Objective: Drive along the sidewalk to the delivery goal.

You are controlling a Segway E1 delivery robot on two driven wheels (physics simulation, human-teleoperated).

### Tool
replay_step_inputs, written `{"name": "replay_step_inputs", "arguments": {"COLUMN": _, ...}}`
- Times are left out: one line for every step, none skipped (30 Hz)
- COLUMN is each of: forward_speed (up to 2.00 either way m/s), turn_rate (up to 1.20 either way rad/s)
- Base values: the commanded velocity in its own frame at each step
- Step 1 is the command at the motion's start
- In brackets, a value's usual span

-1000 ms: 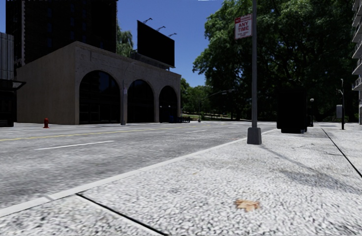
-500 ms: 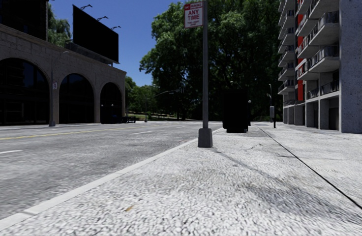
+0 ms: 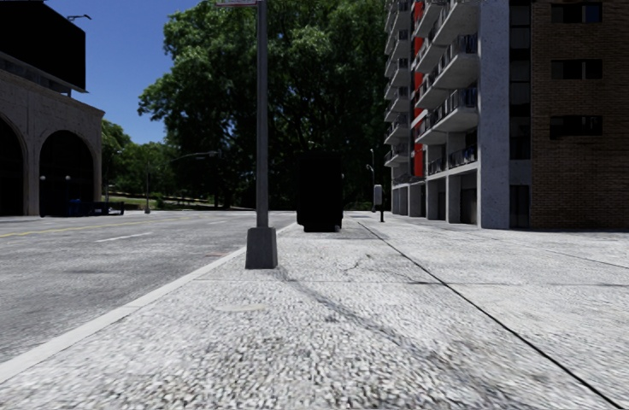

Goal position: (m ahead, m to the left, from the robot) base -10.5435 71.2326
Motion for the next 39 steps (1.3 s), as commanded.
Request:
{"name": "replay_step_inputs", "arguments": {"forward_speed": 2.0, "turn_rate": -0.64}}
{"name": "replay_step_inputs", "arguments": {"forward_speed": 2.0, "turn_rate": -0.64}}
{"name": "replay_step_inputs", "arguments": {"forward_speed": 2.0, "turn_rate": -0.64}}
{"name": "replay_step_inputs", "arguments": {"forward_speed": 2.0, "turn_rate": -0.64}}
{"name": "replay_step_inputs", "arguments": {"forward_speed": 2.0, "turn_rate": -0.64}}
{"name": "replay_step_inputs", "arguments": {"forward_speed": 2.0, "turn_rate": -0.64}}
{"name": "replay_step_inputs", "arguments": {"forward_speed": 2.0, "turn_rate": -0.64}}
{"name": "replay_step_inputs", "arguments": {"forward_speed": 2.0, "turn_rate": 0.0}}
{"name": "replay_step_inputs", "arguments": {"forward_speed": 2.0, "turn_rate": 0.0}}
{"name": "replay_step_inputs", "arguments": {"forward_speed": 2.0, "turn_rate": 0.0}}
{"name": "replay_step_inputs", "arguments": {"forward_speed": 2.0, "turn_rate": 0.0}}
{"name": "replay_step_inputs", "arguments": {"forward_speed": 2.0, "turn_rate": 0.0}}
{"name": "replay_step_inputs", "arguments": {"forward_speed": 2.0, "turn_rate": 0.0}}
{"name": "replay_step_inputs", "arguments": {"forward_speed": 2.0, "turn_rate": 0.0}}
{"name": "replay_step_inputs", "arguments": {"forward_speed": 2.0, "turn_rate": 0.0}}
{"name": "replay_step_inputs", "arguments": {"forward_speed": 2.0, "turn_rate": 0.0}}
{"name": "replay_step_inputs", "arguments": {"forward_speed": 2.0, "turn_rate": 0.0}}
{"name": "replay_step_inputs", "arguments": {"forward_speed": 2.0, "turn_rate": 0.0}}
{"name": "replay_step_inputs", "arguments": {"forward_speed": 2.0, "turn_rate": 0.0}}
{"name": "replay_step_inputs", "arguments": {"forward_speed": 2.0, "turn_rate": 0.0}}
{"name": "replay_step_inputs", "arguments": {"forward_speed": 2.0, "turn_rate": 0.0}}
{"name": "replay_step_inputs", "arguments": {"forward_speed": 2.0, "turn_rate": 0.0}}
{"name": "replay_step_inputs", "arguments": {"forward_speed": 2.0, "turn_rate": 0.0}}
{"name": "replay_step_inputs", "arguments": {"forward_speed": 2.0, "turn_rate": 0.0}}
{"name": "replay_step_inputs", "arguments": {"forward_speed": 2.0, "turn_rate": 0.0}}
{"name": "replay_step_inputs", "arguments": {"forward_speed": 2.0, "turn_rate": 0.0}}
{"name": "replay_step_inputs", "arguments": {"forward_speed": 2.0, "turn_rate": 0.0}}
{"name": "replay_step_inputs", "arguments": {"forward_speed": 2.0, "turn_rate": 0.0}}
{"name": "replay_step_inputs", "arguments": {"forward_speed": 2.0, "turn_rate": 0.0}}
{"name": "replay_step_inputs", "arguments": {"forward_speed": 2.0, "turn_rate": 0.0}}
{"name": "replay_step_inputs", "arguments": {"forward_speed": 2.0, "turn_rate": 0.0}}
{"name": "replay_step_inputs", "arguments": {"forward_speed": 2.0, "turn_rate": 0.0}}
{"name": "replay_step_inputs", "arguments": {"forward_speed": 2.0, "turn_rate": 0.0}}
{"name": "replay_step_inputs", "arguments": {"forward_speed": 2.0, "turn_rate": 0.0}}
{"name": "replay_step_inputs", "arguments": {"forward_speed": 2.0, "turn_rate": 0.0}}
{"name": "replay_step_inputs", "arguments": {"forward_speed": 2.0, "turn_rate": 0.0}}
{"name": "replay_step_inputs", "arguments": {"forward_speed": 2.0, "turn_rate": 0.0}}
{"name": "replay_step_inputs", "arguments": {"forward_speed": 2.0, "turn_rate": 0.0}}
{"name": "replay_step_inputs", "arguments": {"forward_speed": 2.0, "turn_rate": 0.0}}
